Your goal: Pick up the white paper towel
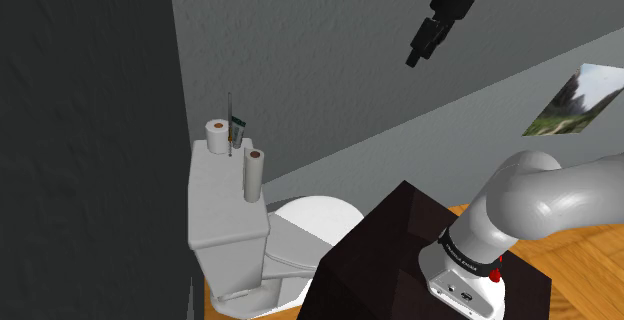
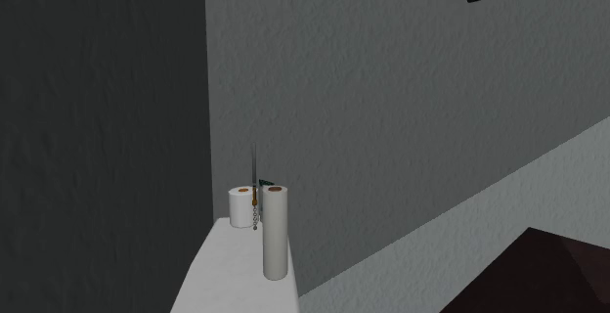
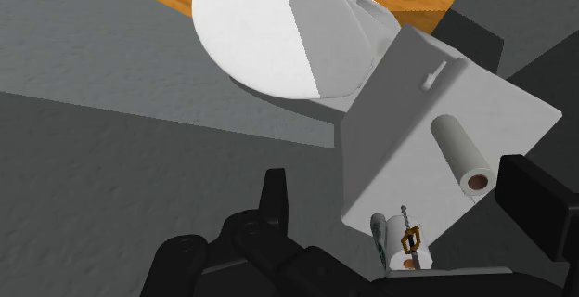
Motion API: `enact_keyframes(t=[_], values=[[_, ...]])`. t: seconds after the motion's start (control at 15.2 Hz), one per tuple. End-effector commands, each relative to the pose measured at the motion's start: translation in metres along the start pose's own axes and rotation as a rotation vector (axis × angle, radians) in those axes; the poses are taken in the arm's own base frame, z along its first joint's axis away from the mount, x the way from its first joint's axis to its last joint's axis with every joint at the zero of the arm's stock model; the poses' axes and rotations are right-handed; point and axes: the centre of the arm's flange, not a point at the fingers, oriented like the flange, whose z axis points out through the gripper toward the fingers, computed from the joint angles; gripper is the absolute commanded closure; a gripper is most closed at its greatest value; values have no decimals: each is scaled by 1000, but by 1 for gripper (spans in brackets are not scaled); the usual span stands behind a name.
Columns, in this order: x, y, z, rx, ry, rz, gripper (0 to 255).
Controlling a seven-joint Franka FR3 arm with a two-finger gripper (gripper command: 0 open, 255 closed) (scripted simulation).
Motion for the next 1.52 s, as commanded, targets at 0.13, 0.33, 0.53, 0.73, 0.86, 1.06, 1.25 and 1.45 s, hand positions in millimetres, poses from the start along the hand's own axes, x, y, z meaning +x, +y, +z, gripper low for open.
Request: enact_keyframes(t=[0.13, 0.33, 0.53, 0.73, 0.86, 1.06, 1.25, 1.45], values=[[9, -10, 21, 8, 6, 2, 0], [24, -25, 53, 20, 15, 6, 0], [39, -41, 85, 32, 25, 9, 0], [54, -57, 116, 44, 34, 13, 0], [64, -68, 137, 52, 40, 15, 0], [80, -85, 168, 64, 49, 19, 0], [96, -102, 198, 76, 58, 22, 0], [112, -119, 228, 88, 68, 26, 0]])
